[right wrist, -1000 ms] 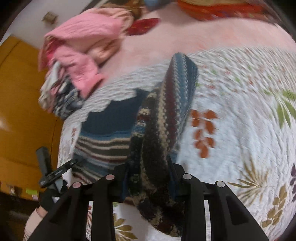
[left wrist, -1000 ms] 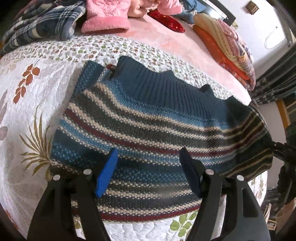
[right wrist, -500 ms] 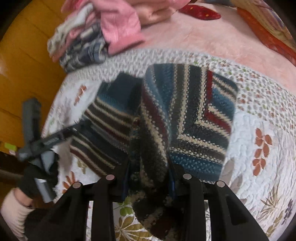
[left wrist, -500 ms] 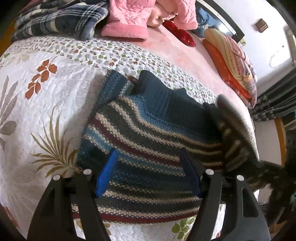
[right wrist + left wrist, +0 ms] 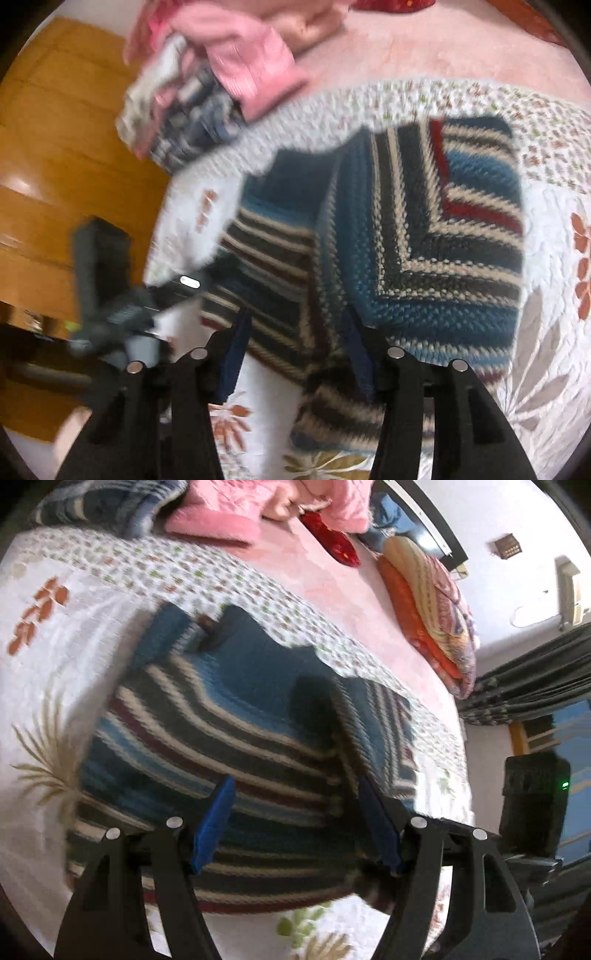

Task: Fold small clothes
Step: 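Lift the held side and fold it across the sweater with the right gripper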

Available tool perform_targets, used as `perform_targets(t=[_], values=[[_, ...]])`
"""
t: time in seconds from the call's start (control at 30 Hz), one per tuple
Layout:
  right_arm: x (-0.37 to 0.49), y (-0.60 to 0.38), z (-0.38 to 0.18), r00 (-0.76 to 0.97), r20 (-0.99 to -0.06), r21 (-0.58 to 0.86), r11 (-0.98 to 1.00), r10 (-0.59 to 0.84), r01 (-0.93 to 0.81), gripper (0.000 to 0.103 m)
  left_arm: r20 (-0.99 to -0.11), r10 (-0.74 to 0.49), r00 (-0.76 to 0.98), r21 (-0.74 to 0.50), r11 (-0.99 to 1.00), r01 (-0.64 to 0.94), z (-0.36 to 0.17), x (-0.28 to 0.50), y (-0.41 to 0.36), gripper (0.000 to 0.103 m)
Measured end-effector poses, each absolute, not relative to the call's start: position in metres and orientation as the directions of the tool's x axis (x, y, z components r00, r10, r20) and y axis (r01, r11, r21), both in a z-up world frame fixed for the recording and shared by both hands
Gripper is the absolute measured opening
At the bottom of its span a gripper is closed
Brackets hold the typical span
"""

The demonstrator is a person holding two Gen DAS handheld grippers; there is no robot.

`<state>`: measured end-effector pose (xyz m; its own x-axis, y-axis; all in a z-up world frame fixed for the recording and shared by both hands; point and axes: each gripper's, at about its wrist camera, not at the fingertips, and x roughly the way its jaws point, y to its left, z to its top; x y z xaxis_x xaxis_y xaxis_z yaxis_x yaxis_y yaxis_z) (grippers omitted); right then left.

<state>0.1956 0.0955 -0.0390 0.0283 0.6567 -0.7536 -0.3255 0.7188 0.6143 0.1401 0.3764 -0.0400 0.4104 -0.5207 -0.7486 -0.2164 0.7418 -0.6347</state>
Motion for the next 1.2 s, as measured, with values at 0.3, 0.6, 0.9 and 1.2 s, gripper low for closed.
perform_targets(t=[0.3,0.6,0.9,1.2], values=[[0.159,-0.005,-0.018,0.11,-0.791,0.56,0.784,0.602,-0.266,0.054,-0.7,-0.627,0.343,-0.709,0.668,-0.226,-0.066,0.148,0.334,0.073],[0.166,-0.03,-0.054,0.082,-0.835,0.52,0.829,0.544,-0.203,0.056,-0.669,-0.684,0.293,-0.743,0.628,-0.231,-0.092,0.16,0.297,0.073],[0.169,-0.02,-0.06,0.082,-0.85,0.492,0.839,0.521,-0.231,0.056,-0.621,-0.732,0.281,-0.784,0.579,-0.223,-0.098,0.172,0.283,0.062],[0.178,-0.034,-0.062,0.117,-0.85,0.491,0.853,0.514,-0.179,0.056,-0.616,-0.695,0.37,-0.774,0.621,-0.122,-0.059,0.171,0.28,0.028]])
